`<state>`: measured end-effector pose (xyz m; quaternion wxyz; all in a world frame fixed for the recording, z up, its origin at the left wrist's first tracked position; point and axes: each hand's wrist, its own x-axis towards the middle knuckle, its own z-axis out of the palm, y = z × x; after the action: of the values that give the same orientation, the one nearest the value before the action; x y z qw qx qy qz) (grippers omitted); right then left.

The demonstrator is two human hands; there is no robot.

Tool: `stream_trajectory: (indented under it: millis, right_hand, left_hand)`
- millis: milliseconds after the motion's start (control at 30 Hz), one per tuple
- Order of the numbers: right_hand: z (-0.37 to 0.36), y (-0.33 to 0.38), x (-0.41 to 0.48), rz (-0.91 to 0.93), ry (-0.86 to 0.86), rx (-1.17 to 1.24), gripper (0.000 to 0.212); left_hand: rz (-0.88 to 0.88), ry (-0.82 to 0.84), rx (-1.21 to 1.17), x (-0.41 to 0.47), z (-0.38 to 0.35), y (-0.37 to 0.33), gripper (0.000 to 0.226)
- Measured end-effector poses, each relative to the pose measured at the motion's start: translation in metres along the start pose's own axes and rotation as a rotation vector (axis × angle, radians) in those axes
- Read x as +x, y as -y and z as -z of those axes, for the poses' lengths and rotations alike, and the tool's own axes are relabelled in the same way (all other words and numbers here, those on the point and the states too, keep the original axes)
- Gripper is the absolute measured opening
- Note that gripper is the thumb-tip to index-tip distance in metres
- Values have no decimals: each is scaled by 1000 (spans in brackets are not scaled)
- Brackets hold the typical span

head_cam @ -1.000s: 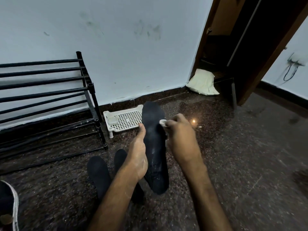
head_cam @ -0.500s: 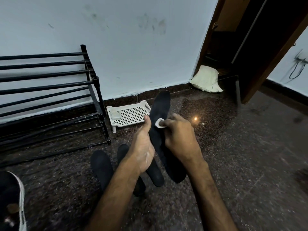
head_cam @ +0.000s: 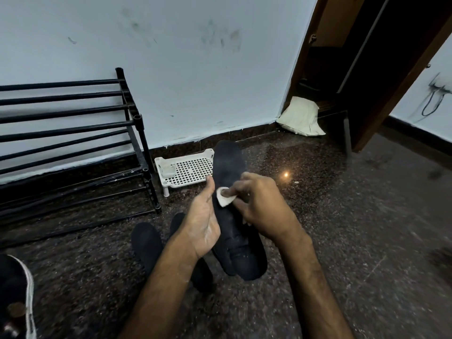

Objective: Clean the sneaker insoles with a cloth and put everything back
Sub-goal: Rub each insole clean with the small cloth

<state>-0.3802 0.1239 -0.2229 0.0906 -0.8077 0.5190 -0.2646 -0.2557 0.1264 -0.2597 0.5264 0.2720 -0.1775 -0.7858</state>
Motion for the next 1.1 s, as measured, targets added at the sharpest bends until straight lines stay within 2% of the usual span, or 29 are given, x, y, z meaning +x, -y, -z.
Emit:
stream_trajectory:
  millis: [67, 133, 200, 300, 367, 400, 500, 567, 667, 733, 767, 900, 967, 1100]
  right_hand:
    - [3, -8, -4, -103, -53, -102, 17]
    - [4, -10, -5, -191, -204, -196, 18]
    - [-1, -2, -3, -154, -259, -170, 23]
    - [-5, 3, 0, 18, -97, -12, 23]
    - [0, -2, -2, 8, -3, -8, 18]
    - [2, -7, -3, -38, -20, -47, 17]
    - [5, -14, -4, -193, -225, -201, 18]
    - [1, -9, -1, -156, -282, -197, 18]
    - [-4, 1, -1, 8, -111, -24, 18]
    - [-1, 1, -3, 25, 46, 50, 18]
    - [0, -3, -4, 3, 68, 44, 19]
    - [4, -19, -4, -187, -158, -129, 20]
    - [1, -16, -2, -186, -230, -138, 20]
    - [-5, -2, -3, 9, -45, 102, 15]
  left_hand:
    - [8, -7, 42, -1, 1, -1, 52]
    - [23, -5, 84, -1, -2, 2, 51]
    - [36, 7, 68, -2, -4, 4, 50]
    - [16, 8, 11, -1, 1, 1, 49]
    - [12, 12, 7, -1, 3, -1, 54]
    - [16, 6, 26, -2, 3, -1, 55]
    - [45, 16, 85, -2, -1, 4, 54]
    - [53, 25, 85, -2, -3, 6, 52]
    - [15, 19, 53, 0, 2, 1, 53]
    - [-10, -1, 63, 1, 7, -2, 59]
    - [-12, -4, 83, 1, 8, -3, 61]
    - [-5, -11, 117, 3, 4, 7, 60]
    - [-1, -15, 118, 4, 2, 11, 56]
    - [13, -18, 66, 6, 8, 8, 55]
